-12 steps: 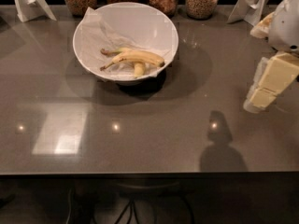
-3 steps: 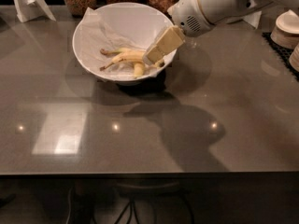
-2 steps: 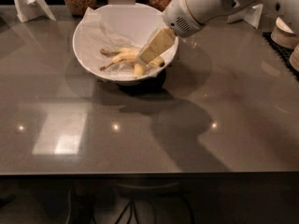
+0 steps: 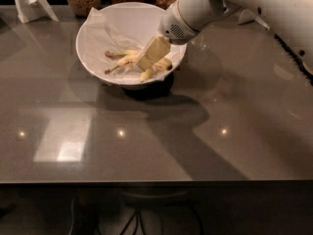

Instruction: Pick banana from white bowl

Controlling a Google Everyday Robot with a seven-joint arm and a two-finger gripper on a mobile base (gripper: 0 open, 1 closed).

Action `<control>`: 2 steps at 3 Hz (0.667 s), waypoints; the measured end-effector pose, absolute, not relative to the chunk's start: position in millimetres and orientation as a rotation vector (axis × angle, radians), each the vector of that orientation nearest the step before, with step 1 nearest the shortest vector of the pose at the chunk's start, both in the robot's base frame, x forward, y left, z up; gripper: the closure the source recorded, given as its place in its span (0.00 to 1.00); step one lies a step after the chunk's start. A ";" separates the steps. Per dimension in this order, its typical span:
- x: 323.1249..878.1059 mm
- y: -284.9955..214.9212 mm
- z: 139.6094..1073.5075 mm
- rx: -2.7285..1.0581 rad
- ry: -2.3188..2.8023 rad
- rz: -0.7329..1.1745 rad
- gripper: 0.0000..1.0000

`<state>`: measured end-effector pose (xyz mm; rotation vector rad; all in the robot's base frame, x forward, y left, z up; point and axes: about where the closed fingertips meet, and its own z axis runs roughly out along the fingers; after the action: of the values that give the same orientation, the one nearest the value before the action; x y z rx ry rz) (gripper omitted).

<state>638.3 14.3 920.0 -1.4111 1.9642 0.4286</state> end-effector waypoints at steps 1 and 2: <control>639.4 25.6 904.8 -1.435 1.985 0.456 0.23; 645.7 28.1 890.6 -1.459 1.991 0.450 0.23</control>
Offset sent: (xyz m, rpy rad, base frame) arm 0.0158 0.0125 -0.0432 -0.0463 0.0442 0.0346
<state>645.7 28.1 890.6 -1.4587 1.9913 0.4495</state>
